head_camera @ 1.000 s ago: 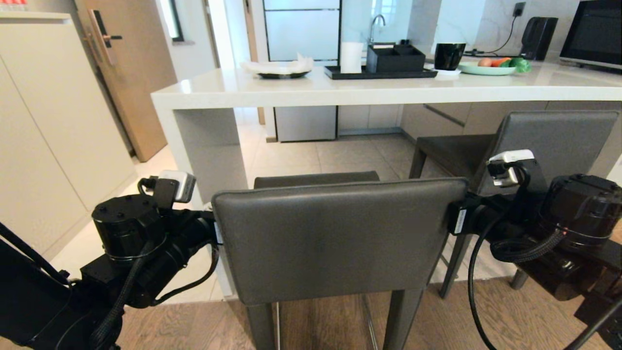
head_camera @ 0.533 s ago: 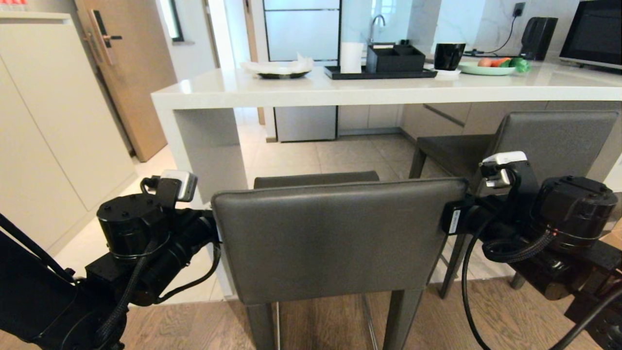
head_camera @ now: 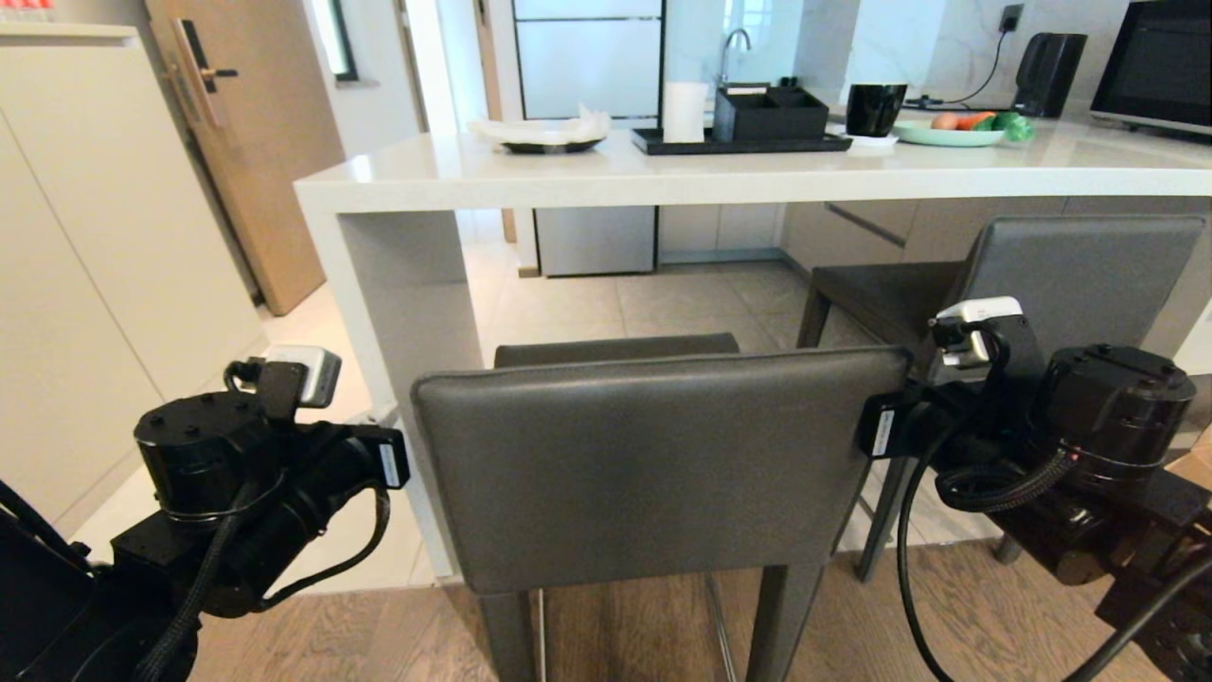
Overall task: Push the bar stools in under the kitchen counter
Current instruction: Push the gray chair back under the dining table
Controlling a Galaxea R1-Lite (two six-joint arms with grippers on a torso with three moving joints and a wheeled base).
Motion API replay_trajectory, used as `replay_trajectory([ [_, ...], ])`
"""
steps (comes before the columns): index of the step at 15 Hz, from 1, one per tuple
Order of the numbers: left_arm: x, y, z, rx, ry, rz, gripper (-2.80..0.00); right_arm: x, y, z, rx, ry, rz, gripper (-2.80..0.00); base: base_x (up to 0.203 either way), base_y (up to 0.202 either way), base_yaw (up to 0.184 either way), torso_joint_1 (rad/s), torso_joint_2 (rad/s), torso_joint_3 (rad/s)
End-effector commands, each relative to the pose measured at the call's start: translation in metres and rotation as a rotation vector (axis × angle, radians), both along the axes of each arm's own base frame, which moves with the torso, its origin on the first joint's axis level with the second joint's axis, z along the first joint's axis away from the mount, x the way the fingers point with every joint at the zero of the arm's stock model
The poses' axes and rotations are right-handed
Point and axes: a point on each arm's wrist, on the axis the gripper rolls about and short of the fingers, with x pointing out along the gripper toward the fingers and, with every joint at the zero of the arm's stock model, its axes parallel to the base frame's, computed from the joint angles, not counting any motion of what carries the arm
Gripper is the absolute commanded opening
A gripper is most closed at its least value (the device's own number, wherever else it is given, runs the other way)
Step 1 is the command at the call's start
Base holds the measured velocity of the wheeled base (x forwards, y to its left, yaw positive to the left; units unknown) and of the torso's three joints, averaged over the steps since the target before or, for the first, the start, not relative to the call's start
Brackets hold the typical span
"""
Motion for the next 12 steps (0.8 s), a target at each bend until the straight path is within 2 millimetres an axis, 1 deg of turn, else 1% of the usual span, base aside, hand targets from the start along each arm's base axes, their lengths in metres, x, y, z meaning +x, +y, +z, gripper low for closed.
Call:
replay_trajectory([
  [1,-0.009,0.009,0.013,-0.014,-0.046,0.021,-2.80,0.000,0.000,0.001,0.003,-0.008,-0.001,-2.80,0.000,0.000,0.000,0.000,0.00,0.000],
  [3,-0.020,0.007,0.025,-0.027,-0.090,-0.004,-2.80,-0.001,0.000,0.000,0.001,-0.004,-0.003,-2.80,0.000,0.000,0.000,0.000,0.00,0.000],
  [4,-0.024,-0.003,0.027,-0.031,-0.099,-0.043,-2.80,-0.001,0.000,0.000,0.002,-0.006,-0.004,-2.80,0.000,0.000,0.000,0.000,0.00,0.000],
  [6,-0.024,-0.018,0.028,-0.032,-0.100,-0.088,-2.80,-0.001,-0.001,0.000,0.001,-0.006,-0.019,-2.80,0.000,0.000,0.000,0.000,0.00,0.000],
  [9,-0.014,-0.029,0.017,-0.015,-0.065,-0.065,-2.80,-0.001,-0.001,0.001,0.002,-0.009,-0.020,-2.80,0.000,0.000,0.000,0.000,0.00,0.000],
  [12,-0.007,-0.032,0.016,-0.015,-0.070,-0.059,-2.80,0.000,0.000,0.001,0.001,-0.009,-0.019,-2.80,0.000,0.000,0.000,0.000,0.00,0.000],
])
